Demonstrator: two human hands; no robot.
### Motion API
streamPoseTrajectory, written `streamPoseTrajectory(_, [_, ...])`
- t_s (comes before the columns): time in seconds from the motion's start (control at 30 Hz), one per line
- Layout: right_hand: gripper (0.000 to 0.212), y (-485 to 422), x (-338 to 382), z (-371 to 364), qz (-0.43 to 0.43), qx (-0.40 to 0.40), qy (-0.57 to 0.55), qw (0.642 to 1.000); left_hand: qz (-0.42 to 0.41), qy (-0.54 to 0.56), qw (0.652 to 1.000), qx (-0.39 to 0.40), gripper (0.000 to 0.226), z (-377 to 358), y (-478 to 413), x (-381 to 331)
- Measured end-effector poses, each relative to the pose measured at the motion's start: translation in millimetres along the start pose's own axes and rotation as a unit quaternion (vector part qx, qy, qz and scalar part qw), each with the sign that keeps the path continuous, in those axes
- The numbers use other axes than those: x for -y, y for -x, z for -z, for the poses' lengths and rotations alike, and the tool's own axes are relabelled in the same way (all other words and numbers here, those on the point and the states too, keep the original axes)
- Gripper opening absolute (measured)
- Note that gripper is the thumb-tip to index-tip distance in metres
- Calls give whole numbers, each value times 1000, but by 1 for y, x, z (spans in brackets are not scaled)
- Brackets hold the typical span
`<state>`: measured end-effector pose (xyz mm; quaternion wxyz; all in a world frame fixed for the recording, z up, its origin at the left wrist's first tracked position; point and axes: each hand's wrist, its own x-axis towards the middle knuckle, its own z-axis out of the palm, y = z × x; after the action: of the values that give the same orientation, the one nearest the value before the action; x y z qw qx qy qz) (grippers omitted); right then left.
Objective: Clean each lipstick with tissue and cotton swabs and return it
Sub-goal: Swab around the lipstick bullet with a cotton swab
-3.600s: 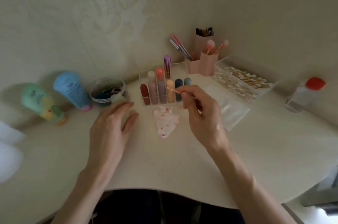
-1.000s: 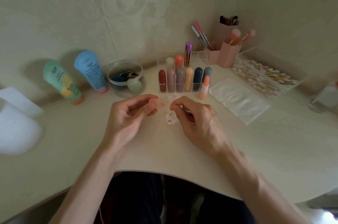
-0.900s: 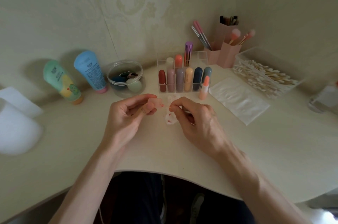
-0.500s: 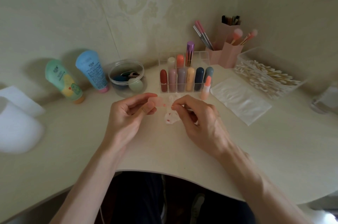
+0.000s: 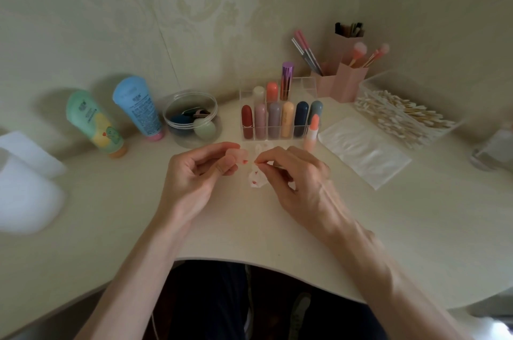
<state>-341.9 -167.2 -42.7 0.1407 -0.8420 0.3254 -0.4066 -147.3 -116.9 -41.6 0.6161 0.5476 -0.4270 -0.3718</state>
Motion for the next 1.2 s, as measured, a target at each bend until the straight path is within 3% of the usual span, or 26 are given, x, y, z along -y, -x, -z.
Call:
streamPoseTrajectory(0.3, [9,0,0,-1,-35,-7,-49,998,-6,-33,999,28,18,-1,0,1])
streamPoseTrajectory(0.67, [7,2,-1,-3,-39,0,-7,999,2,-8,1000,6,20,0,0,-1])
streamPoseTrajectory(0.8, [6,1,-1,1,-44,31,-62,997,9,2,1000,-4,19,0,0,0])
streamPoseTrajectory(0.9, [5,-2,-5,10,-65,11,-92,994,11,-3,1000,-1,18,-1,1,-3])
streamPoseTrajectory(1.03, [6,-8,-21,22,-39,-78,-3,996,6,-27,999,19,23,-2,3,-7])
streamPoseTrajectory(1.2, [5,-7,-49,43,-97,-147,129,976,-28,-72,996,50,25,-10,7,-11])
